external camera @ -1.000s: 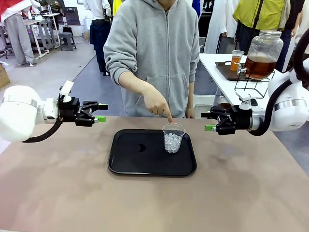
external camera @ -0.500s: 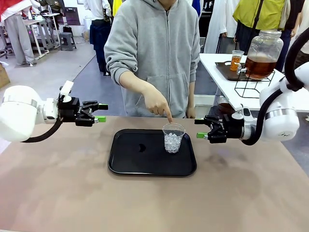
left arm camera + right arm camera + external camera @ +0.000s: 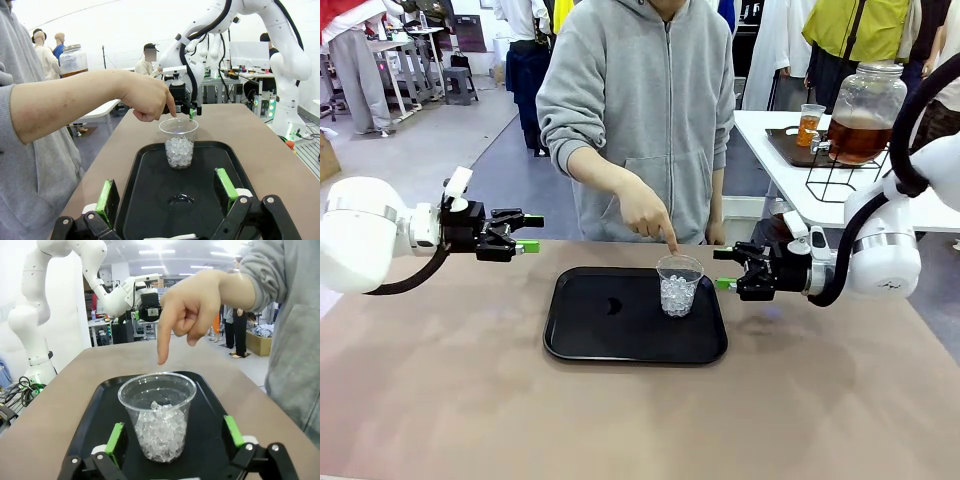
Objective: Pour the drink into the iced cup.
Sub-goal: Pick up the iced cup indicated by the human and present it to them.
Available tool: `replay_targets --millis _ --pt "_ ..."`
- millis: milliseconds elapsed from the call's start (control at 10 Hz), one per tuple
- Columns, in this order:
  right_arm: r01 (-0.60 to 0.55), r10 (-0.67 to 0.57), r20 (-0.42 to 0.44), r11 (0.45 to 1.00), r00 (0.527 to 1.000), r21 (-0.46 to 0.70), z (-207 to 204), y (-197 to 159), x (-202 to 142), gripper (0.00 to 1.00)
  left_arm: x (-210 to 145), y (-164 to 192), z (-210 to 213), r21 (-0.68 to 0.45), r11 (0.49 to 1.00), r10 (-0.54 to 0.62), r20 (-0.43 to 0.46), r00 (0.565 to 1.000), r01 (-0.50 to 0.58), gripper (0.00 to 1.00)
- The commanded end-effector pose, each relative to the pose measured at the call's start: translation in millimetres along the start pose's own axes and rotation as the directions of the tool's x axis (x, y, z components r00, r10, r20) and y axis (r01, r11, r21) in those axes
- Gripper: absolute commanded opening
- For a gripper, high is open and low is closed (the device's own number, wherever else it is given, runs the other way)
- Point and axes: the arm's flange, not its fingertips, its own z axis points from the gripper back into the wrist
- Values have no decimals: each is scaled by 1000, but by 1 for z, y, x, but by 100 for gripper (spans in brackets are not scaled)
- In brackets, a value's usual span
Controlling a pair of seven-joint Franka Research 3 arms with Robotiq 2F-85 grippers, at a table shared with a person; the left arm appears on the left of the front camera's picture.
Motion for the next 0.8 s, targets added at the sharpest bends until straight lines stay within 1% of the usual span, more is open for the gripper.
replay_targets --millis 0,300,700 --pt "-10 10 -11 1000 1000 -9 -14 1 -22 100 2 0 -1 -3 1000 0 6 1000 0 100" --pt "-9 9 -28 1000 1000 -13 -10 1 -17 100 2 0 -1 -3 1000 0 6 1000 0 100" --pt "27 -26 -45 999 999 25 -19 -2 -20 100 2 0 -1 -3 1000 0 6 1000 0 100"
